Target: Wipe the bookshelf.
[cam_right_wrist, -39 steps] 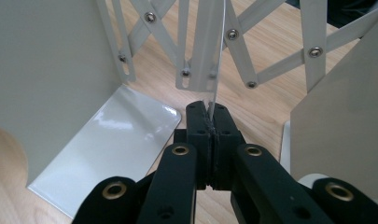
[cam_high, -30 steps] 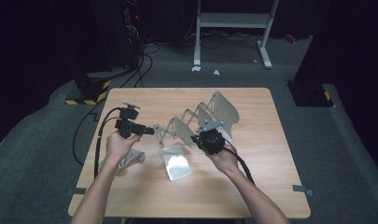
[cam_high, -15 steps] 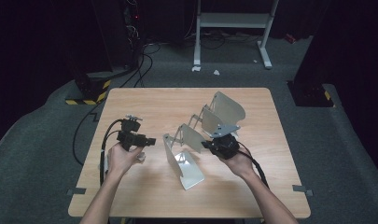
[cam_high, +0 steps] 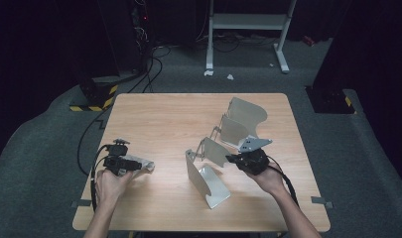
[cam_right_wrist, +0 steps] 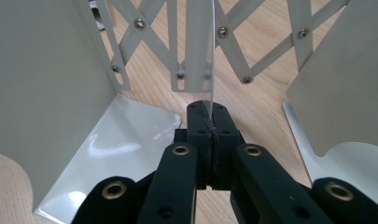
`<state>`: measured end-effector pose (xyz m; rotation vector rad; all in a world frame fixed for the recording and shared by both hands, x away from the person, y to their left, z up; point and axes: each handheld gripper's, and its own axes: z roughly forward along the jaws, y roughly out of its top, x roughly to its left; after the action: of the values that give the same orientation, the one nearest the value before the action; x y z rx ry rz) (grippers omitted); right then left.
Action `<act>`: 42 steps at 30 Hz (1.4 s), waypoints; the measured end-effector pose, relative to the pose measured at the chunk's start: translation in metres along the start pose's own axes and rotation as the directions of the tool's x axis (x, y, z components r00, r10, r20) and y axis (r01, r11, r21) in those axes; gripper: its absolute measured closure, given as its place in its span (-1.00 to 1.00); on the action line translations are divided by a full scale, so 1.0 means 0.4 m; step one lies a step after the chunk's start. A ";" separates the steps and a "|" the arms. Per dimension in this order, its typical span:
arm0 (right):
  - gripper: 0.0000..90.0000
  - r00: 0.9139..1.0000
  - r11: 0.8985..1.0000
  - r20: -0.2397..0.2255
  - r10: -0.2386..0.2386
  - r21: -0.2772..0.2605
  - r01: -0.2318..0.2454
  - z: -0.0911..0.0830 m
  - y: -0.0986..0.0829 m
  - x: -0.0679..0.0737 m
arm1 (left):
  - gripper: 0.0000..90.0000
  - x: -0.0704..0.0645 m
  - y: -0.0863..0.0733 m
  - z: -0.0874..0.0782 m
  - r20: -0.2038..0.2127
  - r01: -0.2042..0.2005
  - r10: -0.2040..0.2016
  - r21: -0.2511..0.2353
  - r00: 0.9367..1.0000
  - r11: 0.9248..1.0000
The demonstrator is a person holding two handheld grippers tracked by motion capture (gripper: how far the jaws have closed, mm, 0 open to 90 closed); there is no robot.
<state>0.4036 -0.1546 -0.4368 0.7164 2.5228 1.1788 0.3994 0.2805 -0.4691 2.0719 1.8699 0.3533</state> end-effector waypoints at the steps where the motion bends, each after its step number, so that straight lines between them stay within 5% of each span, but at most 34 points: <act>1: 0.90 1.000 1.000 0.011 0.000 -0.002 0.000 0.001 0.000 0.002 | -0.53 0.003 0.002 0.013 -0.007 0.007 -0.007 0.011 1.000 1.000; 4: 0.68 1.000 1.000 0.021 0.007 0.010 -0.007 0.004 -0.007 0.002 | -0.50 0.012 0.006 0.057 -0.033 0.022 -0.021 0.045 0.999 0.999; 6: 0.53 1.000 1.000 0.011 0.026 0.004 -0.026 0.001 -0.017 -0.005 | -0.38 0.011 0.003 0.068 -0.078 0.011 -0.009 0.025 0.997 1.000; 13: 0.25 0.996 0.996 0.015 0.093 0.009 -0.093 -0.009 -0.066 -0.030 | 0.56 0.006 -0.006 0.060 -0.128 -0.052 0.048 -0.028 0.991 0.998; 18: 0.20 0.991 0.992 0.053 0.124 0.026 -0.126 -0.012 -0.096 -0.045 | 0.78 -0.002 -0.007 0.058 -0.067 -0.078 0.075 -0.038 0.995 0.996; 21: 0.20 0.970 0.984 0.198 0.144 0.074 -0.162 0.006 -0.108 -0.068 | 0.80 -0.033 -0.003 0.057 0.039 -0.113 0.116 -0.058 0.992 0.992; 22: 0.20 0.943 0.974 0.278 0.183 0.079 -0.212 0.021 -0.115 -0.095 | 0.80 -0.044 -0.002 0.056 0.069 -0.131 0.135 -0.066 0.988 0.989; 23: 0.19 0.925 0.966 0.317 0.208 0.080 -0.244 0.029 -0.118 -0.107 | 0.80 -0.056 -0.001 0.055 0.095 -0.153 0.160 -0.076 0.983 0.985; 24: 0.19 0.925 0.966 0.317 0.208 0.080 -0.244 0.029 -0.118 -0.107 | 0.80 -0.056 -0.001 0.055 0.095 -0.153 0.160 -0.076 0.983 0.985; 25: 0.17 0.883 0.951 0.397 0.252 0.069 -0.302 0.054 -0.128 -0.145 | 0.81 -0.109 0.002 0.047 0.158 -0.245 0.260 -0.107 0.952 0.964; 26: 0.16 0.869 0.946 0.422 0.259 0.071 -0.316 0.066 -0.131 -0.158 | 0.81 -0.132 0.005 0.042 0.179 -0.285 0.303 -0.120 0.936 0.951; 27: 0.16 0.869 0.946 0.422 0.259 0.071 -0.316 0.066 -0.131 -0.158 | 0.81 -0.132 0.005 0.042 0.179 -0.285 0.303 -0.120 0.936 0.951; 28: 0.10 0.850 0.943 0.460 0.256 0.077 -0.325 0.088 -0.134 -0.176 | 0.81 -0.175 0.012 0.031 0.219 -0.356 0.381 -0.146 0.898 0.923; 29: 0.10 0.850 0.943 0.460 0.256 0.077 -0.325 0.088 -0.134 -0.176 | 0.81 -0.175 0.012 0.031 0.219 -0.356 0.381 -0.146 0.898 0.923; 30: 0.05 0.838 0.941 0.483 0.254 0.076 -0.329 0.107 -0.135 -0.186 | 0.81 -0.210 0.023 0.023 0.276 -0.393 0.427 -0.174 0.861 0.903; 34: 0.04 0.847 0.938 0.467 0.255 0.093 -0.333 0.143 -0.134 -0.189 | 0.80 -0.257 0.050 0.027 0.385 -0.430 0.473 -0.197 0.792 0.881; 35: 0.04 0.849 0.937 0.455 0.268 0.083 -0.340 0.149 -0.135 -0.190 | 0.80 -0.257 0.050 0.027 0.385 -0.430 0.473 -0.197 0.792 0.881; 36: 0.04 0.852 0.933 0.441 0.281 0.082 -0.350 0.152 -0.133 -0.193 | 0.80 -0.270 0.061 0.032 0.444 -0.431 0.477 -0.207 0.758 0.878; 37: 0.03 0.853 0.927 0.429 0.298 0.081 -0.365 0.156 -0.130 -0.196 | 0.80 -0.270 0.061 0.032 0.444 -0.431 0.477 -0.207 0.758 0.878; 38: 0.02 0.857 0.921 0.410 0.311 0.091 -0.378 0.161 -0.126 -0.198 | 0.80 -0.282 0.072 0.035 0.476 -0.444 0.492 -0.217 0.729 0.869; 42: 0.04 0.869 0.926 0.395 0.297 0.103 -0.363 0.175 -0.113 -0.192 | 0.80 -0.291 0.086 0.023 0.499 -0.441 0.509 -0.257 0.701 0.860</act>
<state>0.4842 -0.1759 -0.5137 1.3284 2.2488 0.8143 0.4215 0.1614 -0.4596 2.2382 0.9371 -0.0372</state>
